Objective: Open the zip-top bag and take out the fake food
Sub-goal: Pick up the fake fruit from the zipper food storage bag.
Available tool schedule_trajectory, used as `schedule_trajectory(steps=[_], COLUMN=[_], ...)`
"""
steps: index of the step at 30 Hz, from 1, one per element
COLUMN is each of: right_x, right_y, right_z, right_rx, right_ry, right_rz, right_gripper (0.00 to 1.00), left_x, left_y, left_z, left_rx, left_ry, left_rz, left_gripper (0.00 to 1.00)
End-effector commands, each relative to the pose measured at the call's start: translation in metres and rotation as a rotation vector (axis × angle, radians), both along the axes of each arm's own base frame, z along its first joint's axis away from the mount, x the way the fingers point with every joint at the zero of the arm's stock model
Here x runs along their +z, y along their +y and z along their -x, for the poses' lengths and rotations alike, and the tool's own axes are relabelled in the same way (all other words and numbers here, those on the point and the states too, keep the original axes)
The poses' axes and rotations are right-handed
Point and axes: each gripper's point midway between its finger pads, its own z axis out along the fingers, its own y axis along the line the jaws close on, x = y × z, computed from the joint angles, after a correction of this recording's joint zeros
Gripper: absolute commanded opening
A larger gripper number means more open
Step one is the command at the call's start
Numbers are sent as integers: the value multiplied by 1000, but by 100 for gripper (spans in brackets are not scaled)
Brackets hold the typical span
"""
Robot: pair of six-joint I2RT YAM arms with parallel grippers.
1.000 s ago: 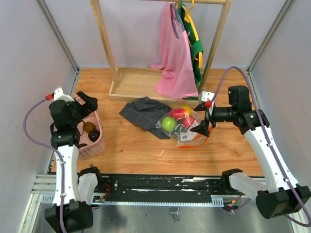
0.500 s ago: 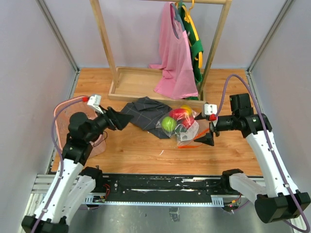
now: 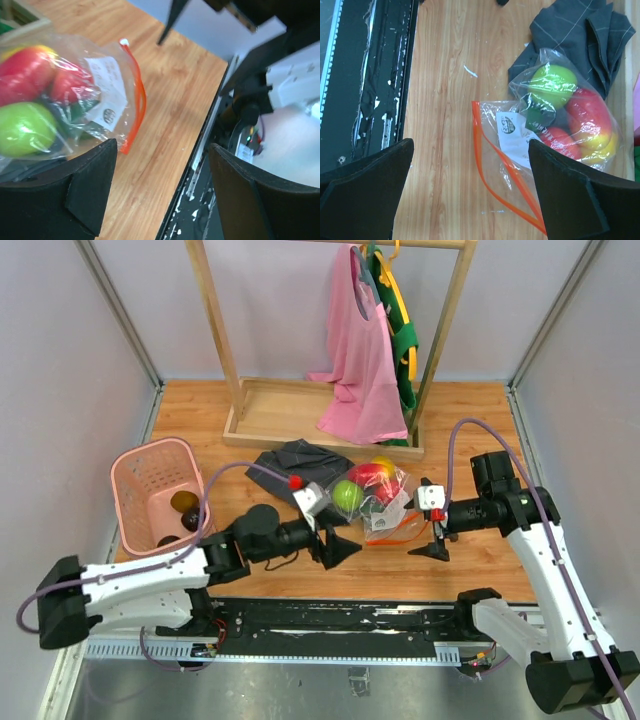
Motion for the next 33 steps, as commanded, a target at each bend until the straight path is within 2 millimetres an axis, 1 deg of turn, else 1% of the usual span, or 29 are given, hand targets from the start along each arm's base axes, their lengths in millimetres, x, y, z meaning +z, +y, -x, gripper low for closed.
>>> schedule_trajectory(steps=[1, 4, 10, 13, 14, 16, 17, 21, 24, 27, 29, 33], right_x=[-13, -15, -27, -31, -32, -33, -34, -38, -42, -46, -48, -52], right_y=[-13, -16, -24, -27, -28, -29, -30, -33, -35, -37, -38, -38], right_z=[3, 1, -4, -5, -6, -8, -9, -13, -15, -17, -18, -19], right_rx=[-38, -60, -100, -117, -123, -133, -137, -154, -167, -176, -179, -177], right_ry=[9, 7, 13, 20, 23, 25, 24, 35, 53, 75, 85, 87], right_rz=[60, 75, 115, 120, 120, 119, 119, 121, 121, 123, 126, 124], right_gripper=[99, 99, 99, 100, 100, 100, 99, 97, 93, 88, 86, 81], left_x=[-4, -17, -42, -56, -61, -75, -85, -101, -107, -116, -121, -127], left_y=[-28, -42, -66, -76, -79, -87, -92, -105, -108, -105, -105, -105], left_z=[3, 8, -10, -17, -19, -23, -24, -32, -43, -56, -62, -68], left_rx=[9, -4, 49, 67, 71, 71, 67, 82, 137, 214, 246, 277], left_ry=[-310, -434, -513, -523, -523, -516, -511, -502, -498, -489, -484, -477], left_rz=[-12, -20, -110, -135, -145, -170, -193, -232, -253, -295, -318, -354], left_gripper=[77, 78, 78, 74, 71, 65, 63, 61, 61, 62, 58, 47])
